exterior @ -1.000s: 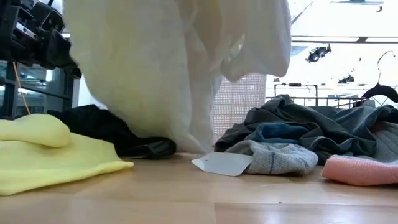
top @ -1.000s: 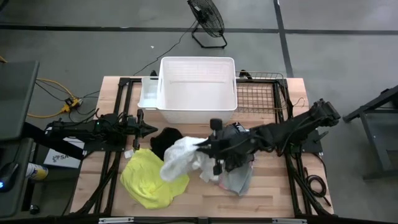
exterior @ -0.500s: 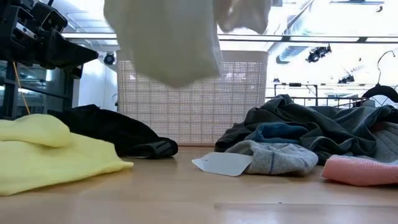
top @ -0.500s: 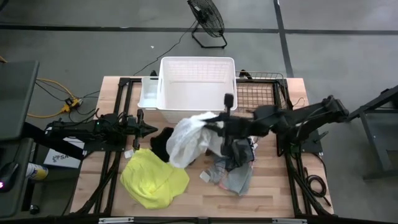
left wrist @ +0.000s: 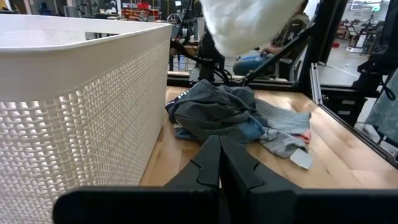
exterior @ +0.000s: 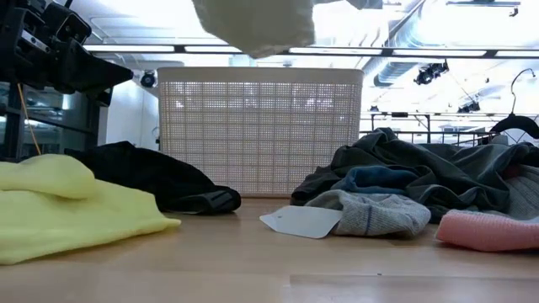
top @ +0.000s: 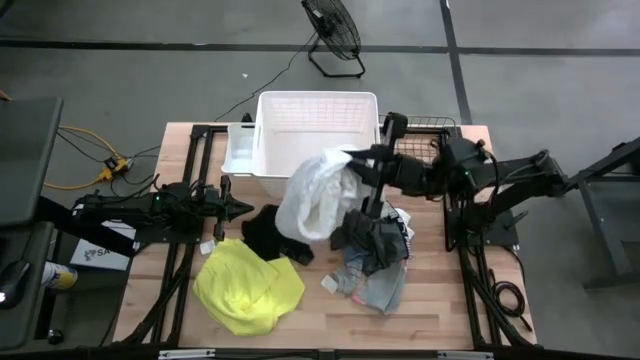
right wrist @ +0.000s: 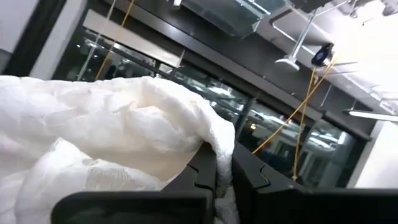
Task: Pick & Place Cloths
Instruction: Put the white shirt into the laundry organizer
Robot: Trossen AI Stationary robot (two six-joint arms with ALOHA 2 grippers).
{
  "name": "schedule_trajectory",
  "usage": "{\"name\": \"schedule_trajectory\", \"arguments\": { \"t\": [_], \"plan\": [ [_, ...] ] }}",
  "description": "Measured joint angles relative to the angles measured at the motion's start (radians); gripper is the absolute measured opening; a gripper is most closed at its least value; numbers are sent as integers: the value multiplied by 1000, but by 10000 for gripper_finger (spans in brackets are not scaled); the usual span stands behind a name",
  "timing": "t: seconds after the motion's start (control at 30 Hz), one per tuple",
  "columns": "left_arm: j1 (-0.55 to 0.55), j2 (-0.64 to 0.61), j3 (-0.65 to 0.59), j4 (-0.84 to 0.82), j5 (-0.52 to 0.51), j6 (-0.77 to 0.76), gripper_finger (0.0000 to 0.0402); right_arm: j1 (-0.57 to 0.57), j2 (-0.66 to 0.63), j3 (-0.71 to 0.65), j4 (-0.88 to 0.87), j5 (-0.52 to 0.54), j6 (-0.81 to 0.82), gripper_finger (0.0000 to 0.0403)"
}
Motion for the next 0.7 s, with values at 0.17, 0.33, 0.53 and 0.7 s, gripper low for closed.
{"name": "schedule_trajectory", "arguments": {
  "t": [0.17,0.33,0.53,0.7],
  "plan": [
    [0,0,0,0,0,0,1,-44,0,0,22,-12,-46,9],
    [0,0,0,0,0,0,1,-111,0,0,50,-12,-51,9],
    [0,0,0,0,0,0,1,-191,0,0,133,-12,-51,9],
    [0,0,0,0,0,0,1,-267,0,0,132,-12,-43,9]
  ]
}}
